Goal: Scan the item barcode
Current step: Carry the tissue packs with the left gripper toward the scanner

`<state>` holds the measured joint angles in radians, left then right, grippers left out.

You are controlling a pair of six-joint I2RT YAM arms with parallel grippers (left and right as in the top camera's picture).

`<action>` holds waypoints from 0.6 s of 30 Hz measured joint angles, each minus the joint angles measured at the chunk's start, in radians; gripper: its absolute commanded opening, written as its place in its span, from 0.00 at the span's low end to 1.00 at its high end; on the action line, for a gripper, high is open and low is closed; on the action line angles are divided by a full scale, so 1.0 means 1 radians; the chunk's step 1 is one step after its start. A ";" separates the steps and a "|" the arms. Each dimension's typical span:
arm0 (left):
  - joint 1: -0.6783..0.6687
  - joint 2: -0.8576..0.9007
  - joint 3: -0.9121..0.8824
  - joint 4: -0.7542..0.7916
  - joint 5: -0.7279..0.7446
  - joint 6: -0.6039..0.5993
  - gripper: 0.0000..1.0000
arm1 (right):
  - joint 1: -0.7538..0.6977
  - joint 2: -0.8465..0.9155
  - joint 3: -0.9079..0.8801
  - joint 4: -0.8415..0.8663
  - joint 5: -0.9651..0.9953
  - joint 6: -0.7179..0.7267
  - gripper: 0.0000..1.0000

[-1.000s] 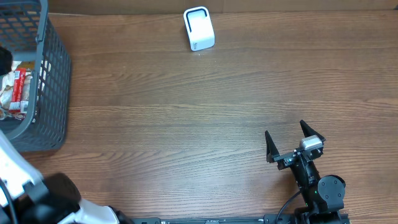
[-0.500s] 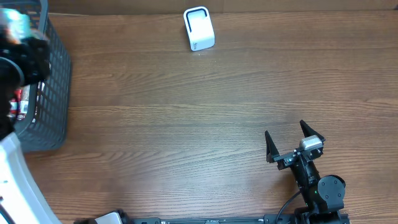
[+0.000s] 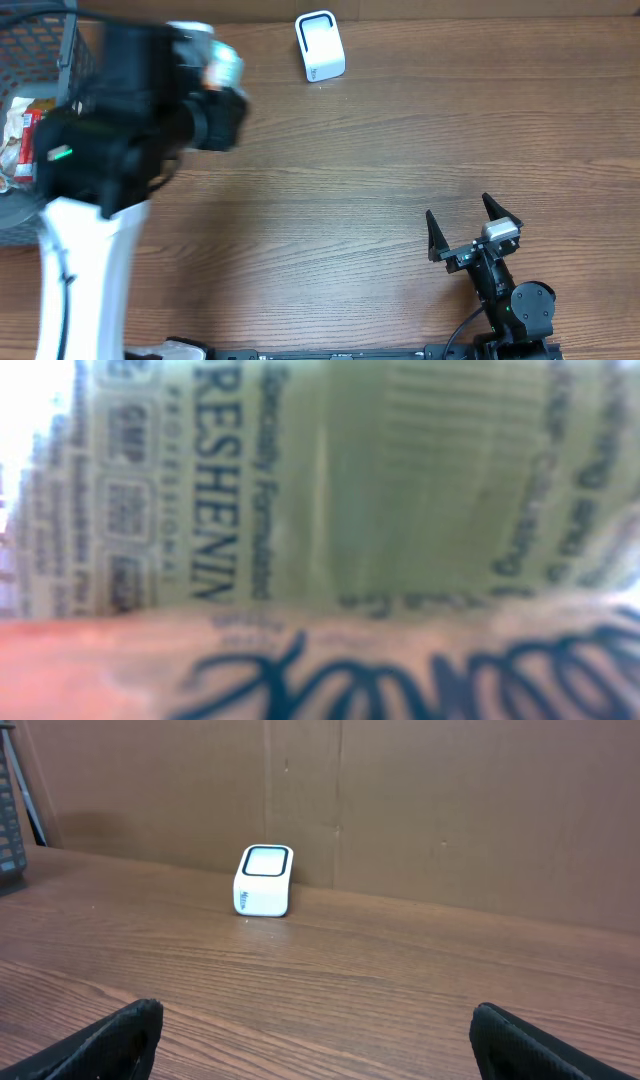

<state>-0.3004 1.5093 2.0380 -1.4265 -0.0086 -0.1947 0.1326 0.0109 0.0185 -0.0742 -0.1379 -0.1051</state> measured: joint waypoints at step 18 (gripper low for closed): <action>-0.505 0.293 -0.340 0.333 -0.049 -0.249 0.42 | 0.000 0.000 0.000 0.000 0.000 0.000 1.00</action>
<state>-0.8051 1.8027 1.6985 -1.0931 -0.0574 -0.4442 0.1326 0.0109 0.0185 -0.0742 -0.1379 -0.1051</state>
